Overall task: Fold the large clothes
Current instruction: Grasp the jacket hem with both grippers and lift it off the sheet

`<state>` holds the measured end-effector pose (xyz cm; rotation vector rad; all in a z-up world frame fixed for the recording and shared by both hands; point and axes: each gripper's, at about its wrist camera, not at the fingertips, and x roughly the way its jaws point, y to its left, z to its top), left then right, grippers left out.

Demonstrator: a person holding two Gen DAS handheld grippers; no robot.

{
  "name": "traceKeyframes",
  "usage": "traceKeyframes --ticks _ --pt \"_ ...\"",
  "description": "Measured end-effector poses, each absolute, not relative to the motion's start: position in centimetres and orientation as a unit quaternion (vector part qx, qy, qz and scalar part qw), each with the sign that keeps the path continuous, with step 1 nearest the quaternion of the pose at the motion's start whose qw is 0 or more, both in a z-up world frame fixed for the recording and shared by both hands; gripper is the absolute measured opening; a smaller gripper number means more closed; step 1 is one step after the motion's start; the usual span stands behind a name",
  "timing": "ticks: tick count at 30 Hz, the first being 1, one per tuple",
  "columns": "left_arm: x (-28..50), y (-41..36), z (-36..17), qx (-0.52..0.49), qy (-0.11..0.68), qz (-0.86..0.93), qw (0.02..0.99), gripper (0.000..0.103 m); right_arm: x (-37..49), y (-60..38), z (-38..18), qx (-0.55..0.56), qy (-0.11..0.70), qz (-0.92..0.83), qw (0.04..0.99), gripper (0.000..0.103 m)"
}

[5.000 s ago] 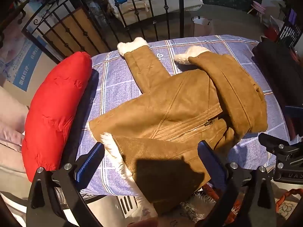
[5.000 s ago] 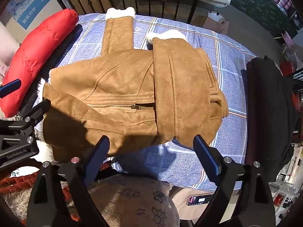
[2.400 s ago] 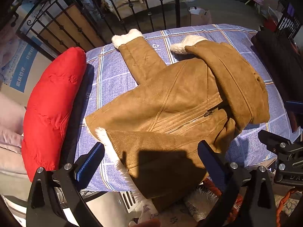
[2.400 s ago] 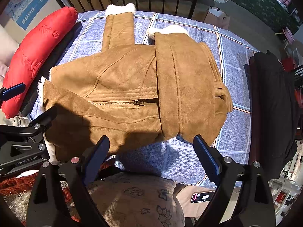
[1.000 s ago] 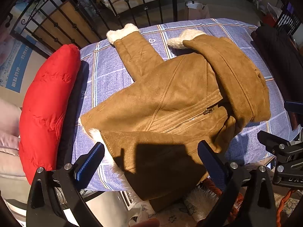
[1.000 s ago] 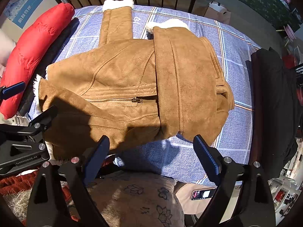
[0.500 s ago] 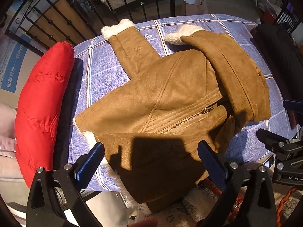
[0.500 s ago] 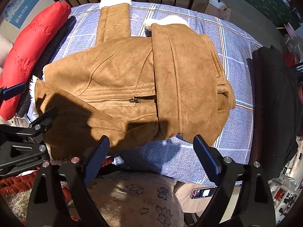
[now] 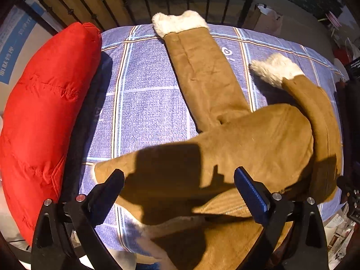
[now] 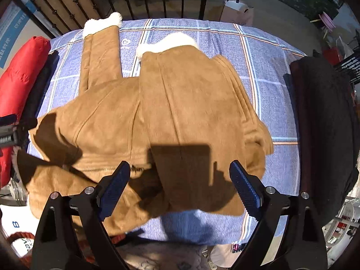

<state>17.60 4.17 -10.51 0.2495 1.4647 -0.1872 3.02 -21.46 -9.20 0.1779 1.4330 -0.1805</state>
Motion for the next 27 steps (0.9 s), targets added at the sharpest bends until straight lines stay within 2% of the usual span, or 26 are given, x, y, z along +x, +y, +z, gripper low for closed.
traceKeyframes --ticks 10,13,17,18,19,20,21,22,24,26,27 --pt "29.0 -0.3 -20.9 0.079 0.696 -0.152 0.698 0.094 6.6 -21.5 -12.2 0.098 0.665 -0.098 0.734 0.089" --pt "29.8 -3.1 -23.4 0.069 0.702 -0.211 0.677 0.094 6.4 -21.8 -13.0 0.091 0.671 -0.108 0.728 0.089" --pt "28.0 -5.4 -24.4 0.14 0.676 -0.215 0.691 0.093 5.8 -22.4 -14.0 0.059 0.668 -0.131 0.731 0.089" --pt "27.6 -5.7 -24.7 0.161 0.668 -0.212 0.695 0.086 5.7 -22.6 -14.5 0.052 0.67 -0.134 0.728 0.089" --pt "27.3 -5.9 -24.9 0.181 0.66 -0.201 0.7 0.071 5.7 -22.7 -15.1 0.051 0.675 -0.133 0.724 0.089" --pt "27.2 -5.8 -24.8 0.187 0.656 -0.189 0.706 0.067 5.7 -22.7 -15.6 0.053 0.677 -0.131 0.722 0.089" --pt "27.2 -5.5 -24.6 0.181 0.653 -0.184 0.712 0.057 5.7 -22.6 -15.7 0.051 0.676 -0.132 0.723 0.089" --pt "27.4 -5.2 -24.2 0.176 0.65 -0.175 0.718 0.038 5.8 -22.5 -15.8 0.044 0.674 -0.134 0.725 0.089" --pt "28.1 -4.3 -23.6 0.141 0.658 -0.164 0.721 0.029 6.1 -21.9 -16.0 0.017 0.671 -0.135 0.729 0.089" --pt "28.6 -3.4 -22.8 0.1 0.663 -0.172 0.721 0.023 6.4 -21.2 -15.8 -0.011 0.667 -0.129 0.733 0.078" --pt "28.7 -3.3 -22.4 0.091 0.662 -0.177 0.723 0.02 6.4 -20.7 -15.6 -0.012 0.664 -0.114 0.739 0.056"
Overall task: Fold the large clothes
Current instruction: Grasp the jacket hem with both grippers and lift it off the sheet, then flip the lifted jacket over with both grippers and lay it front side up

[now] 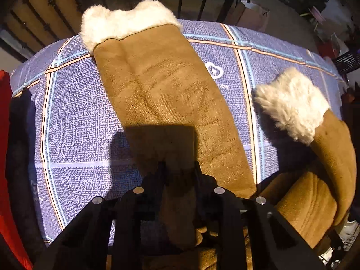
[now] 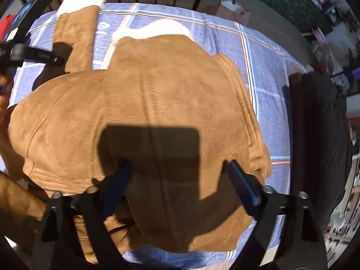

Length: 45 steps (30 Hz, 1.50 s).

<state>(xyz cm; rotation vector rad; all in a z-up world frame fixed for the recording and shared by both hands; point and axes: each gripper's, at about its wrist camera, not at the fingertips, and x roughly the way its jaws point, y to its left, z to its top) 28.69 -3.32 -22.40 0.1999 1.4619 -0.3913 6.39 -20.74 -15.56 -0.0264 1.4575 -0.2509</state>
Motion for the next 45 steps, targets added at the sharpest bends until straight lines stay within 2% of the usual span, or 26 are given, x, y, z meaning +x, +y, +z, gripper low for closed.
traceKeyframes --ticks 4,11,12,18,19,20,21,22,25,28,29,30,31,33,38,42,45 --pt "28.0 -3.8 -20.1 0.087 0.642 -0.199 0.735 0.016 6.2 -19.6 -15.0 -0.052 0.65 -0.096 0.753 0.022" --pt "25.2 -2.4 -13.6 0.026 0.613 -0.221 0.758 0.014 4.1 -24.1 -10.6 0.064 0.607 -0.097 0.786 0.019" --pt "24.5 -2.2 -12.6 0.016 0.604 -0.223 0.765 0.014 3.7 -24.3 -10.3 0.071 0.603 -0.095 0.789 0.0" --pt "23.4 0.3 -5.8 -0.037 0.554 -0.227 0.8 0.014 2.5 -24.4 -2.9 0.046 0.495 -0.091 0.863 0.001" --pt "23.4 0.6 -5.0 -0.046 0.545 -0.228 0.806 0.014 2.8 -24.4 -2.4 0.047 0.486 -0.077 0.87 0.013" --pt "23.1 0.9 -4.0 -0.05 0.534 -0.229 0.813 0.013 3.6 -24.2 -2.9 0.04 0.497 -0.068 0.864 0.034" --pt "22.7 1.1 -3.0 -0.051 0.522 -0.229 0.82 0.013 4.4 -24.0 -3.9 0.03 0.522 -0.073 0.85 0.097" --pt "22.3 1.3 -2.0 -0.055 0.511 -0.23 0.826 0.013 5.1 -23.6 -5.0 0.02 0.553 -0.085 0.829 0.094" --pt "21.0 2.4 -0.2 -0.088 0.496 -0.23 0.833 0.013 5.0 -21.9 -7.5 0.047 0.551 -0.067 0.831 0.094" --pt "19.8 2.9 1.1 -0.081 0.483 -0.223 0.843 0.013 5.4 -19.1 -12.5 -0.038 0.585 -0.091 0.805 0.094" --pt "19.5 2.9 1.3 -0.077 0.48 -0.221 0.845 0.013 5.8 -18.2 -14.8 -0.074 0.616 -0.096 0.779 0.089" --pt "19.3 3.0 1.5 -0.08 0.48 -0.222 0.845 0.013 5.6 -17.8 -16.0 -0.097 0.621 -0.101 0.771 0.055" --pt "19.1 3.2 1.5 -0.084 0.481 -0.221 0.844 0.013 5.3 -18.0 -16.0 -0.12 0.612 -0.13 0.771 0.03" --pt "18.9 3.7 2.1 -0.094 0.473 -0.212 0.85 0.013 5.2 -20.1 -13.8 -0.051 0.598 -0.121 0.79 0.014" --pt "18.7 5.9 4.6 -0.117 0.44 -0.188 0.87 0.013 5.4 -26.7 -4.3 0.056 0.52 -0.144 0.84 0.012" --pt "18.3 9.3 8.0 -0.147 0.399 -0.166 0.89 0.013 4.5 -30.4 2.9 0.07 0.439 -0.164 0.881 0.011" --pt "17.4 12.0 10.3 -0.168 0.365 -0.149 0.904 0.013 3.1 -34.5 7.0 0.127 0.388 -0.171 0.897 0.011"
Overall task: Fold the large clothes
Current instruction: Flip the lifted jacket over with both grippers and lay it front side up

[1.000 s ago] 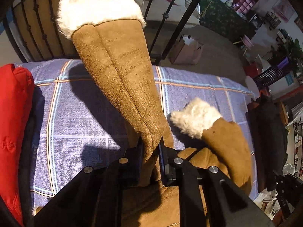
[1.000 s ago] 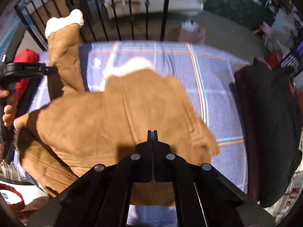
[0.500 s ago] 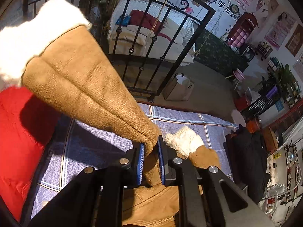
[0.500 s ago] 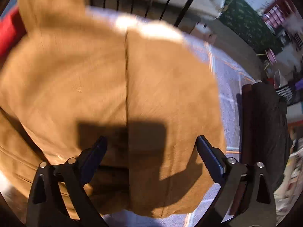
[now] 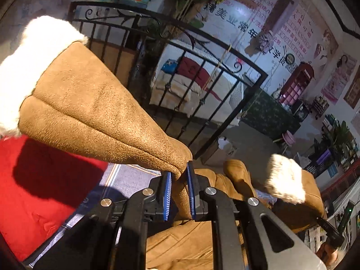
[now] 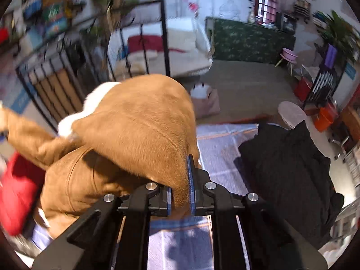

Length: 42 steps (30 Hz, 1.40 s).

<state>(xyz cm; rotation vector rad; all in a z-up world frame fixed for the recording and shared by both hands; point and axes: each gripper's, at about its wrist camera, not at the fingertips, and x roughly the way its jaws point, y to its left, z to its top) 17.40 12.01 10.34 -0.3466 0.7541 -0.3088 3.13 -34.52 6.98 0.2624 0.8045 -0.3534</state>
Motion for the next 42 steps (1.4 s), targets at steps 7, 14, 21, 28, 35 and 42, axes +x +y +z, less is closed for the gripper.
traceKeyframes --ticks 7,14,21,28,35,42 --pt "18.2 13.1 8.9 -0.163 0.403 -0.115 0.893 0.015 4.9 -42.6 8.2 0.24 0.329 -0.185 0.894 0.014" --pt "19.3 10.6 -2.9 -0.083 0.526 -0.061 0.844 0.037 6.6 -44.6 -5.4 0.386 0.447 -0.258 0.765 0.082" --pt "15.2 9.6 -2.9 0.004 0.504 -0.103 0.858 0.087 1.6 -36.9 -14.8 0.269 0.576 -0.219 0.74 0.082" --pt "11.4 6.1 -8.5 0.089 0.548 -0.168 0.814 0.093 0.7 -28.3 -16.6 0.092 0.619 -0.113 0.772 0.082" --pt "10.1 8.5 -16.1 -0.003 0.627 -0.107 0.771 0.093 2.9 -28.2 -22.3 0.156 0.669 -0.097 0.72 0.082" --pt "9.8 6.3 -18.8 0.01 0.644 -0.149 0.751 0.083 2.1 -30.2 -26.3 0.299 0.682 -0.072 0.663 0.028"
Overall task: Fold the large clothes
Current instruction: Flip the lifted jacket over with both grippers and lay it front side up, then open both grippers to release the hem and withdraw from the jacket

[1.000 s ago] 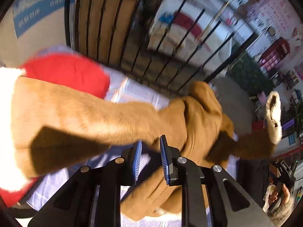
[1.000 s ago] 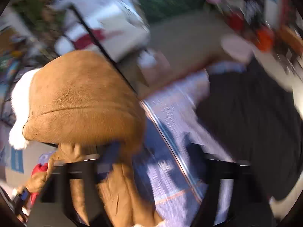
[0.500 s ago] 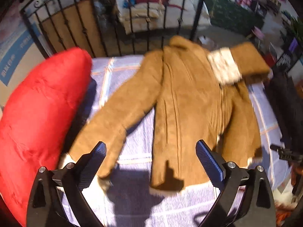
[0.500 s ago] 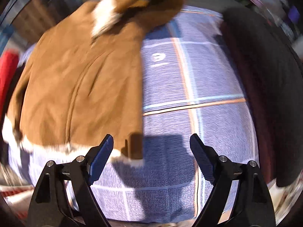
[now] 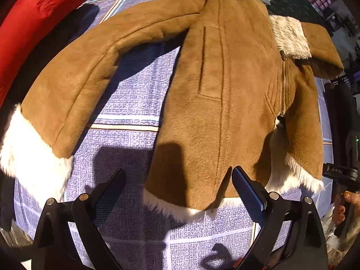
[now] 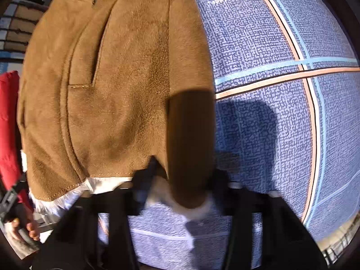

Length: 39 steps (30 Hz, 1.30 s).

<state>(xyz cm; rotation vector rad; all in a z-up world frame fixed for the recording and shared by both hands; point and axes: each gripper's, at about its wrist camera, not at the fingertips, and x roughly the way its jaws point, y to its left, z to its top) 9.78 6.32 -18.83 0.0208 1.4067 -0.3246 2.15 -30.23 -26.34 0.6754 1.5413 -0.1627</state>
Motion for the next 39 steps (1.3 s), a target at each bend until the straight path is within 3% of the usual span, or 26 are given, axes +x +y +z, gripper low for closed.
traceKeyframes --ticks 1,4,7,17,20,22,28,29,30,31,32,33,34,39 --pt "9.8 5.8 -19.1 0.016 0.645 -0.151 0.749 0.06 2.0 -30.3 -25.9 0.317 0.673 -0.056 0.666 0.026" --pt "9.7 4.6 -19.3 0.018 0.65 -0.164 0.742 0.017 1.6 -30.8 -24.3 0.335 0.656 -0.029 0.675 0.022" --pt "8.9 3.9 -17.6 0.03 0.638 -0.192 0.745 0.012 0.9 -31.6 -21.1 0.341 0.631 -0.007 0.696 0.019" --pt "4.1 5.3 -8.2 0.07 0.576 -0.275 0.767 0.011 -3.6 -34.4 -11.5 0.344 0.586 0.008 0.734 0.016" --pt "2.9 6.0 -9.0 0.069 0.59 -0.269 0.758 0.011 -5.9 -33.0 -10.8 0.333 0.599 0.009 0.728 0.014" --pt "1.8 6.1 -10.3 0.07 0.604 -0.266 0.748 0.01 -7.8 -32.7 -11.4 0.336 0.621 0.012 0.708 0.0" --pt "1.4 6.4 -17.2 0.087 0.659 -0.215 0.716 0.011 -12.8 -32.0 -16.6 0.289 0.683 -0.053 0.669 0.002" --pt "1.9 6.9 -17.6 0.076 0.664 -0.206 0.715 0.012 -12.9 -32.6 -17.4 0.297 0.679 -0.066 0.669 0.005" --pt "2.4 7.1 -17.6 0.069 0.664 -0.201 0.717 0.014 -12.7 -33.1 -18.0 0.303 0.677 -0.077 0.666 0.022" --pt "2.8 7.3 -17.5 0.073 0.662 -0.196 0.72 0.026 -12.3 -33.4 -18.3 0.305 0.677 -0.086 0.664 0.061" --pt "3.1 7.3 -17.2 0.084 0.659 -0.189 0.724 0.035 -11.6 -33.8 -18.5 0.309 0.671 -0.096 0.667 0.077" --pt "3.3 7.4 -16.9 0.096 0.651 -0.185 0.73 0.051 -11.1 -34.1 -18.4 0.315 0.656 -0.106 0.678 0.082" --pt "3.4 7.6 -16.5 0.106 0.642 -0.183 0.737 0.058 -10.8 -34.3 -18.3 0.318 0.641 -0.112 0.69 0.082" --pt "3.6 8.6 -14.6 0.108 0.624 -0.157 0.758 0.061 -7.8 -33.5 -20.4 0.294 0.659 -0.105 0.684 0.082"
